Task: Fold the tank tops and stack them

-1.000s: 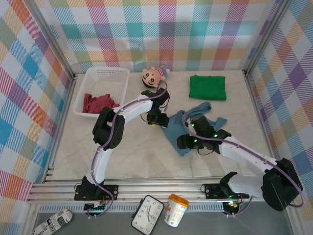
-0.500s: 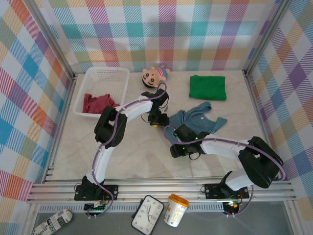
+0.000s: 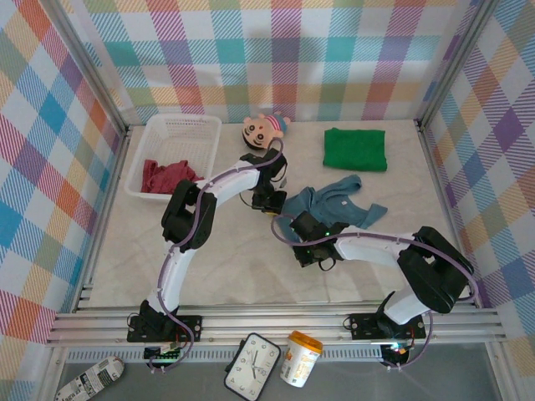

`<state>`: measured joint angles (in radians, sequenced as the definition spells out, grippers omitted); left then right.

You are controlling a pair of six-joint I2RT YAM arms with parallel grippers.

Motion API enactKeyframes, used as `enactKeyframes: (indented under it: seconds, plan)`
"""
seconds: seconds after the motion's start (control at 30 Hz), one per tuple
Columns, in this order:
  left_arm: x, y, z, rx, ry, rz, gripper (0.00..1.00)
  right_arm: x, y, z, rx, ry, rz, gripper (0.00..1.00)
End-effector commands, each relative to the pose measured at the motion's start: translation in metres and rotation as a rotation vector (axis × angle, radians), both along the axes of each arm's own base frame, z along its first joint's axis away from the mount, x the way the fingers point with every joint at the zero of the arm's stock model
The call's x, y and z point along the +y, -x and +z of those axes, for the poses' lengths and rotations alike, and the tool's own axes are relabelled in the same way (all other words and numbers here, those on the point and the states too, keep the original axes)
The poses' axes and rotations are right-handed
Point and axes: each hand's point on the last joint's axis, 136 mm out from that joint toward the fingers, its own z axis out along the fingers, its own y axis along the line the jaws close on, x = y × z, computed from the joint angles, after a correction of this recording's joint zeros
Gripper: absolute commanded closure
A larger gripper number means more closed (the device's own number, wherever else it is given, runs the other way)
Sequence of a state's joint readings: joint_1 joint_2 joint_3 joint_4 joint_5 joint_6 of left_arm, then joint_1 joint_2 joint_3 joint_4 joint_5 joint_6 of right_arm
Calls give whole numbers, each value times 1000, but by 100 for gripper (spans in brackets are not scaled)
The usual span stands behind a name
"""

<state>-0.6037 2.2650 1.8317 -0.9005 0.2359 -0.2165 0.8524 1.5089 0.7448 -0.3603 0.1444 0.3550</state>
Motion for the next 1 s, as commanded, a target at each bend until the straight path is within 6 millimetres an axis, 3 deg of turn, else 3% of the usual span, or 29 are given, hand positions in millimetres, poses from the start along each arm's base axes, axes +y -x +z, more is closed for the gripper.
enactKeyframes:
  seconds: [0.0,0.1,0.27,0.47,0.63,0.77,0.97]
  plan:
    - [35,4,25,-18,-103,-6,99,10,24,6,103,-47,68,93]
    - [62,12,42,-22,-148,14,100,27,33,21,128,-114,96,96]
    - [105,32,71,-21,-189,68,100,74,61,50,219,-329,168,96]
    - [133,57,100,-20,-226,113,99,109,78,95,307,-542,207,96]
    - [130,56,116,-36,-197,142,99,110,83,111,410,-631,170,96]
    - [118,44,122,-39,-158,149,99,96,64,119,473,-748,73,96]
    - [92,24,120,-12,-98,138,98,82,48,115,592,-852,-14,94]
